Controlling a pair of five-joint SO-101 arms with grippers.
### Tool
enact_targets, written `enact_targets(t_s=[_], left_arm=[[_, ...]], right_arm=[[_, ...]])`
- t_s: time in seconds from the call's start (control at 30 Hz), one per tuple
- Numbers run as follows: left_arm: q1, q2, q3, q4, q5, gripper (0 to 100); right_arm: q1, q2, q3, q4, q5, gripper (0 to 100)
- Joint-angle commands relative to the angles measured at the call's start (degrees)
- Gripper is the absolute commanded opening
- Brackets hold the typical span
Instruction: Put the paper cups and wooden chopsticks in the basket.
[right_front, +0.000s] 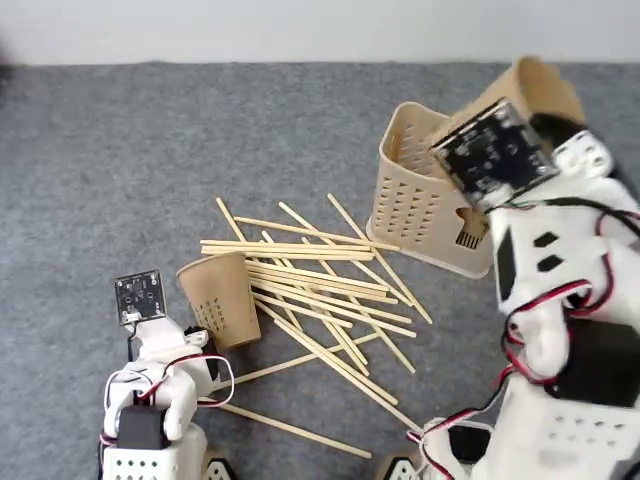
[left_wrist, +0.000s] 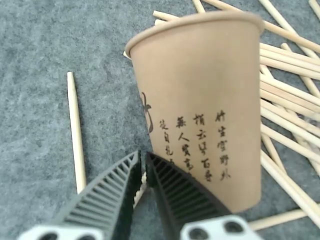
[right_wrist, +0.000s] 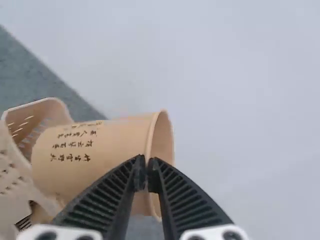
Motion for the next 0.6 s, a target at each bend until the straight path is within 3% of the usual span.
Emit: enact_targets(t_s=[0.0,0.33,0.47,0.57], left_arm=[[0.2,-0.7,-0.5,0.2,-0.3,1],[0.2,-0.7,-0.5,0.2,-0.3,1],[0.2,-0.7,-0.5,0.2,-0.3,1],[0.2,-0.7,-0.5,0.2,-0.3,1]], right_arm=[[4.0,5.8,-2.9,-7.0,2.9,0.8],[4.8,11.0,-2.7,-6.7,8.5,0.8],[1.8,10.6,-2.8,-2.5,9.0,1.3],[-0.9,10.5,-2.8,-0.5,8.8,7.5]])
